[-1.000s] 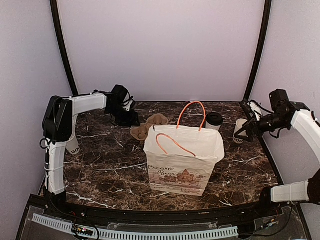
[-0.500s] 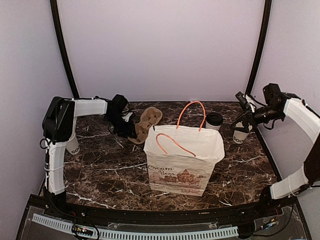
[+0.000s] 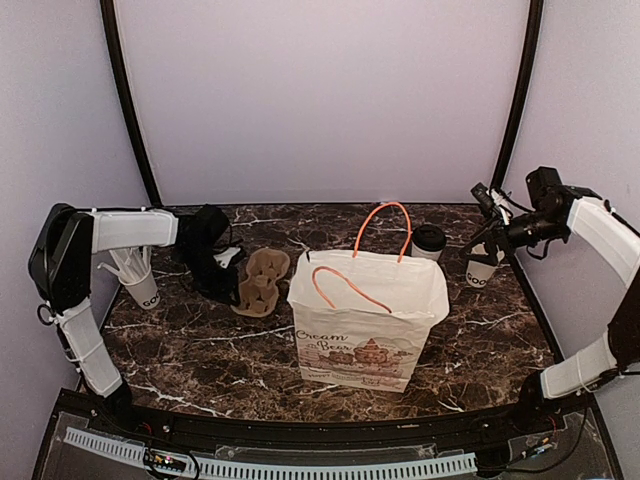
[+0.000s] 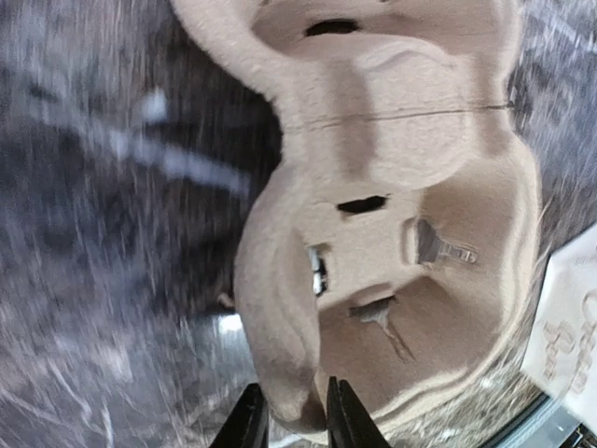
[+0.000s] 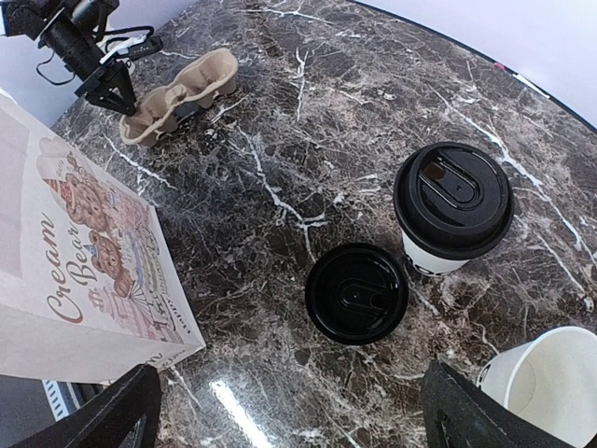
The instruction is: Pack the takeout coffee
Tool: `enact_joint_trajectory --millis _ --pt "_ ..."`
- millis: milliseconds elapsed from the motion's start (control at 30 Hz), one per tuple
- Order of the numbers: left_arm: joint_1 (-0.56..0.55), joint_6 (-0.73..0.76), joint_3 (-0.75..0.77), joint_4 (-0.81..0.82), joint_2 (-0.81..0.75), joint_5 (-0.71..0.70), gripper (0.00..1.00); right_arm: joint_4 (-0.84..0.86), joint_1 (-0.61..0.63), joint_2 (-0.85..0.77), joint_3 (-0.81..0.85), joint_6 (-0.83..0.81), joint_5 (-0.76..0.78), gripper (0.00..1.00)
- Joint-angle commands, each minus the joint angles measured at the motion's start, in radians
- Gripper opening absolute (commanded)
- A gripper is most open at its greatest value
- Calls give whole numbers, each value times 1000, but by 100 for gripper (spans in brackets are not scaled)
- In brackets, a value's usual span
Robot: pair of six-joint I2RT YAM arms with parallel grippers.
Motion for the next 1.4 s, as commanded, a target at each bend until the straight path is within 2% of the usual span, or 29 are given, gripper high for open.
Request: enact_joint_trajectory --millis 0,133,200,233,300,367,500,667,967,1167,1367 --pt "-5 0 -138 -54 -138 -23 22 31 -4 -14 -8 -8 6 99" --pt "-5 -17 -153 -83 -222 -85 23 30 -3 -7 -6 -6 0 99" --pt "-5 -37 -116 -86 -246 -111 29 29 -4 -6 -5 -5 -3 99" --pt "-5 -46 -103 -74 -255 -110 35 27 -3 -7 -5 -5 -4 99" --pt "-8 -69 -74 -39 -264 -84 42 26 -4 -12 -8 -3 -4 99" --pt "-17 -86 -51 -1 -261 -60 44 27 -4 -22 -17 -2 -2 99" --pt "-61 -104 -3 30 -213 -39 44 39 -3 -44 -37 4 6 99" --pt "-129 -131 69 -8 -136 -95 44 40 -4 -49 -38 6 11 99" --pt "-154 -164 130 -101 -37 -166 46 40 -4 -31 -38 3 5 99" --pt "-154 -172 139 -92 3 -176 49 42 -4 -30 -47 2 2 99" --pt "-154 -159 159 -76 59 -172 48 42 -4 -37 -52 2 3 99"
